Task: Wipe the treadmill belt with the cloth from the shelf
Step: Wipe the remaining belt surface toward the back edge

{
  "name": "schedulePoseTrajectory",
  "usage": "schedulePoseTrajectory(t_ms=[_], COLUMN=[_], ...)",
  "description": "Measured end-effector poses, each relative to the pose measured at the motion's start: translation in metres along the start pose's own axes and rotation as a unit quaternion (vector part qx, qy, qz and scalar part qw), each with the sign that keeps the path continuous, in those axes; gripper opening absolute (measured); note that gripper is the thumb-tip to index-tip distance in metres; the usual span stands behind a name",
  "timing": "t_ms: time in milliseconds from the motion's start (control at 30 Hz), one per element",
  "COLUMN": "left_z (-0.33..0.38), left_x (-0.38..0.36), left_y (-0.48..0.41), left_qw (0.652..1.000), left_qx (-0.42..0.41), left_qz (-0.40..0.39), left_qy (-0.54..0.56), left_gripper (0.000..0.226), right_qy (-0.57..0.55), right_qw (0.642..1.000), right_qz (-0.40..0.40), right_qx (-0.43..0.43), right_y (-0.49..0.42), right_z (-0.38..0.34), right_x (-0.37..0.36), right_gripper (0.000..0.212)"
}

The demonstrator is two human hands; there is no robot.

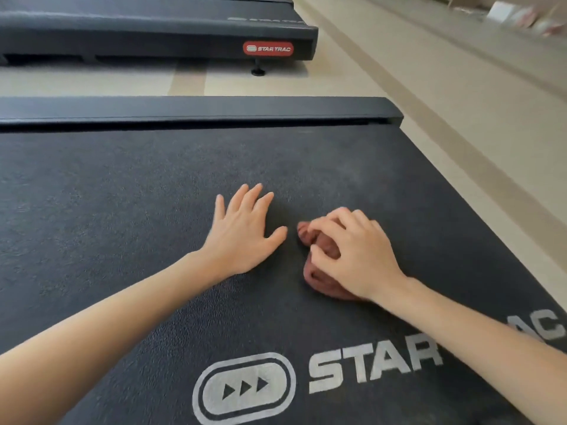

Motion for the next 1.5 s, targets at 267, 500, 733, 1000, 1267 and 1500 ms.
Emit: schedulePoseTrajectory(t_ms=[267, 500, 733, 1000, 1267, 1500], left_z=[0.037, 0.037, 0.035, 0.034, 0.033, 0.032], left_x=[-0.032, -0.03, -0.027, -0.03, -0.029, -0.034], left_y=[-0.039, -0.037, -0.038, -0.041, -0.035, -0.041], left_qw=[0.999, 0.998, 0.998, 0.998, 0.996, 0.991], left_qx=[-0.017, -0.022, -0.019, -0.021, -0.031, -0.052], left_qz=[0.031, 0.036, 0.015, 0.039, 0.081, 0.126], left_qy=[-0.035, -0.039, -0.054, -0.035, 0.001, 0.009], left_gripper=[0.073, 0.093, 0.068, 0.093, 0.072, 0.066], right_qy=[-0.008, 0.004, -0.006, -0.015, 0.002, 0.004], right_qw=[0.992, 0.996, 0.994, 0.993, 0.973, 0.976], right_qz=[0.044, -0.021, -0.105, -0.017, 0.029, 0.005], right_qx=[-0.121, -0.082, -0.043, -0.119, -0.23, -0.216], right_y=[-0.092, -0.089, 0.024, -0.012, -0.132, -0.201], right_z=[0.103, 0.098, 0.037, 0.071, 0.172, 0.196], right_x=[-0.029, -0.023, 0.015, 0.0, -0.034, -0.056], right_gripper=[0.026, 0.036, 0.076, 0.038, 0.029, 0.033])
Point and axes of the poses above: each hand's wrist, its own y-axis away from the middle knuckle, its own x-axis out of the back of the hand, z = x × y, the point moved 4 cm from there along -y, towards the middle knuckle, and after that the axes turned 13 degrees about x, right-handed, at the moved point
